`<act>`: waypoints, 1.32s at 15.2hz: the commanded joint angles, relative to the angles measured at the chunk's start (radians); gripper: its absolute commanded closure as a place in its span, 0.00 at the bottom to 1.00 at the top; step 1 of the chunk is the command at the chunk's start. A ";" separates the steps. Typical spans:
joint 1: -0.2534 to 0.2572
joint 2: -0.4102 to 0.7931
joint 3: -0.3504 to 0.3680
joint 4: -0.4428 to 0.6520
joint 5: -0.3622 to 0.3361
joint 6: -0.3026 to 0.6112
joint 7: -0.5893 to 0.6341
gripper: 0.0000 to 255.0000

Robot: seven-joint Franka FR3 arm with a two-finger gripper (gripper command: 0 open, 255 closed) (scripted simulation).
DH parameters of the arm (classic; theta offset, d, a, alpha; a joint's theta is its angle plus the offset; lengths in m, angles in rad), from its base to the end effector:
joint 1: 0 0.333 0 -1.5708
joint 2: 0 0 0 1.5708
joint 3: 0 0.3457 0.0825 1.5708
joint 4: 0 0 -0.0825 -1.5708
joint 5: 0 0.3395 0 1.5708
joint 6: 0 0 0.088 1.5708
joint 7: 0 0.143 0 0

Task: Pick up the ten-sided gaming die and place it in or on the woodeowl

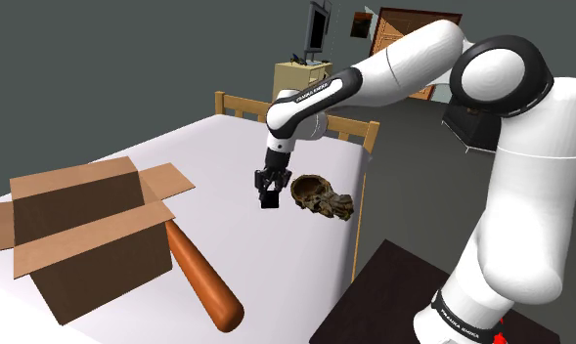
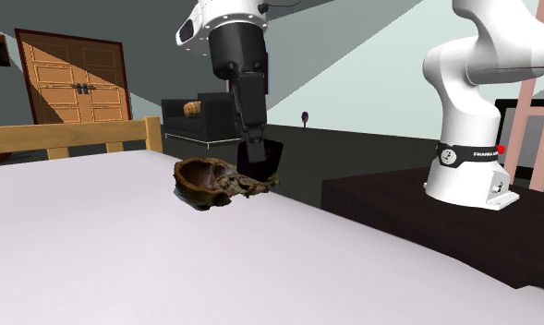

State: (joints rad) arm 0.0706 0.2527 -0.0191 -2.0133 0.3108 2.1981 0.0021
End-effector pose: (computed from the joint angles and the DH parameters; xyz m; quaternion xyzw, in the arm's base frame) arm 0.5581 0.0488 0.3466 -0.9897 0.0704 0.0365 0.1189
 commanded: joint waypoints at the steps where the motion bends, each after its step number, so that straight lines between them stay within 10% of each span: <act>1: 0.000 -0.015 -0.001 0.008 -0.005 -0.022 0.008 1.00; 13: -0.110 -0.055 -0.079 -0.004 -0.017 -0.094 -0.159 1.00; 14: -0.110 -0.055 -0.079 -0.004 -0.017 -0.094 -0.159 0.00; 20: -0.008 -0.026 -0.060 -0.166 -0.126 0.169 0.059 0.00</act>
State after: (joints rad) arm 0.0465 0.2226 -0.0789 -2.1555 0.2076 2.3255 0.0206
